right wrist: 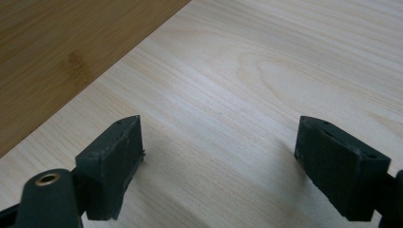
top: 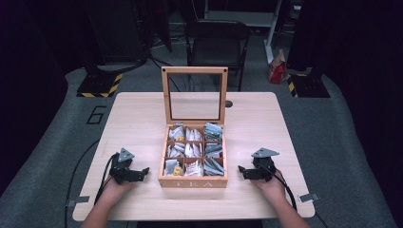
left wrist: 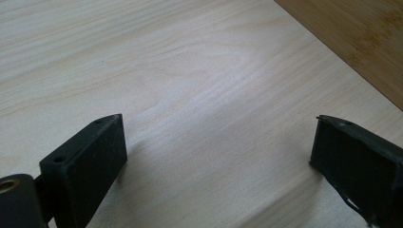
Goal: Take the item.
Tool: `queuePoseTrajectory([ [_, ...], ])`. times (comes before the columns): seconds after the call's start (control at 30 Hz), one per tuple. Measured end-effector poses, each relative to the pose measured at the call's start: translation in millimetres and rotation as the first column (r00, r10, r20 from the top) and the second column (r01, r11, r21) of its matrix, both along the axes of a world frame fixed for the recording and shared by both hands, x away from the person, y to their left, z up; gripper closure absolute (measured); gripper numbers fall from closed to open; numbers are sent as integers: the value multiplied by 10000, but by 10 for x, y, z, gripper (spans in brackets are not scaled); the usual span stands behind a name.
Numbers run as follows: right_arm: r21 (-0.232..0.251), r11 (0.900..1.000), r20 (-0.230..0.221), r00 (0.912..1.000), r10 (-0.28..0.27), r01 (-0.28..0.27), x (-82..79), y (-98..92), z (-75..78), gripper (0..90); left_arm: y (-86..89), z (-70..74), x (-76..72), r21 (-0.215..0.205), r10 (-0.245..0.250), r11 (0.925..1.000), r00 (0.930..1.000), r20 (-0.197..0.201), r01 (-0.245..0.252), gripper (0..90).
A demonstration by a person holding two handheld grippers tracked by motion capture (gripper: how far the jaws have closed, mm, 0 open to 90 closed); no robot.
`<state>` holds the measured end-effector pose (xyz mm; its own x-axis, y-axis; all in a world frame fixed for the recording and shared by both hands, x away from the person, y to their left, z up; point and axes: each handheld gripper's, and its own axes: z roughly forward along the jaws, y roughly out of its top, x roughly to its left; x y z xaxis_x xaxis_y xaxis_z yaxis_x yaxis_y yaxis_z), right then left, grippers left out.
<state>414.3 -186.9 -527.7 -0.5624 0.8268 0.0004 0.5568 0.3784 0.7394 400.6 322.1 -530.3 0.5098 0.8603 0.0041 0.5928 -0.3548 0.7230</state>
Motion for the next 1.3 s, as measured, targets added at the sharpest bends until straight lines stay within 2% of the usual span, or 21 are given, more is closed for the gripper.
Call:
queuePoseTrajectory([
  [0.87,73,10000,-37,10000,64,-64,0,1,3,168,-2,-6,-1,-11,26,10000,10000,79,-26,43],
  [1.03,31,9999,-15,9999,127,-127,6,-2,8,197,-2,-6,-4,-10,35,10000,9999,102,-35,43],
  [1.13,-23,9998,-81,9998,191,-191,6,7,28,253,-2,-6,-5,-10,36,10000,9999,101,-36,43],
  [1.17,41,10000,-125,9999,53,-53,1,27,32,268,-2,-6,-6,-7,29,10000,9999,100,-29,43],
  [1.3,-343,9991,-163,9996,238,-244,-4,64,71,322,-3,-7,-8,-37,28,10000,10000,93,-27,43],
])
